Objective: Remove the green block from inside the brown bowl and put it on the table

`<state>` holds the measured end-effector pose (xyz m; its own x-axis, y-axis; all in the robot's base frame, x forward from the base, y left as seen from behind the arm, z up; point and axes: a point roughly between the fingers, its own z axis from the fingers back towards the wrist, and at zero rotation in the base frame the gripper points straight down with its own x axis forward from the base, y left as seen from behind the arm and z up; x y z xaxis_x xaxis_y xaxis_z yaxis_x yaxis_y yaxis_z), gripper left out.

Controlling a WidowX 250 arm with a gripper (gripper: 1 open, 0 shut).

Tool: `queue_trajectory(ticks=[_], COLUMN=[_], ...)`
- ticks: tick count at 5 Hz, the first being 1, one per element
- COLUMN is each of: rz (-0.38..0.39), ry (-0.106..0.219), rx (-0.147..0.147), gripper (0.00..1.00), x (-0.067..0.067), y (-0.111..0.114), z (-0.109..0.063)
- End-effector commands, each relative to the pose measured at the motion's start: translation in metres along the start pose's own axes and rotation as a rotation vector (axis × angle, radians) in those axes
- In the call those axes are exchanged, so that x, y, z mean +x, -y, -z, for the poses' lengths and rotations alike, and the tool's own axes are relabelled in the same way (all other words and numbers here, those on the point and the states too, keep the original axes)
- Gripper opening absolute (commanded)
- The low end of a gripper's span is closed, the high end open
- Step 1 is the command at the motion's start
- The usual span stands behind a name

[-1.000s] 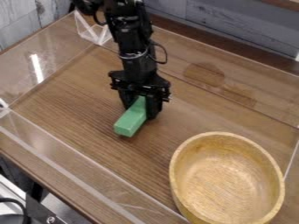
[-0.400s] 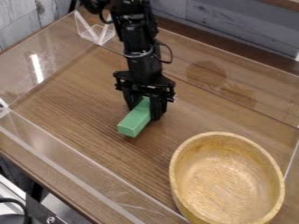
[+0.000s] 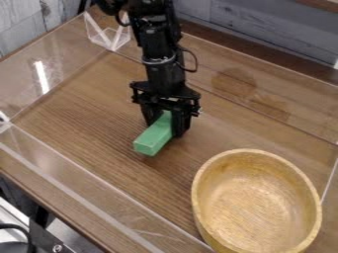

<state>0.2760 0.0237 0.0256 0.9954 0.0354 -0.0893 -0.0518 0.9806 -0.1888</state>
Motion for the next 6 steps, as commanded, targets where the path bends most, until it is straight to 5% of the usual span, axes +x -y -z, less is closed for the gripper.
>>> queue_trajectory(ticks=[1,6], rz=[0.022,0.068], ry=[0.036,-0.008], rx=[0.003,-0.009], gripper=[0.0,0.0], x=[0.009,0.002], y=[0.006,0.017], z=[-0.016,-0.031])
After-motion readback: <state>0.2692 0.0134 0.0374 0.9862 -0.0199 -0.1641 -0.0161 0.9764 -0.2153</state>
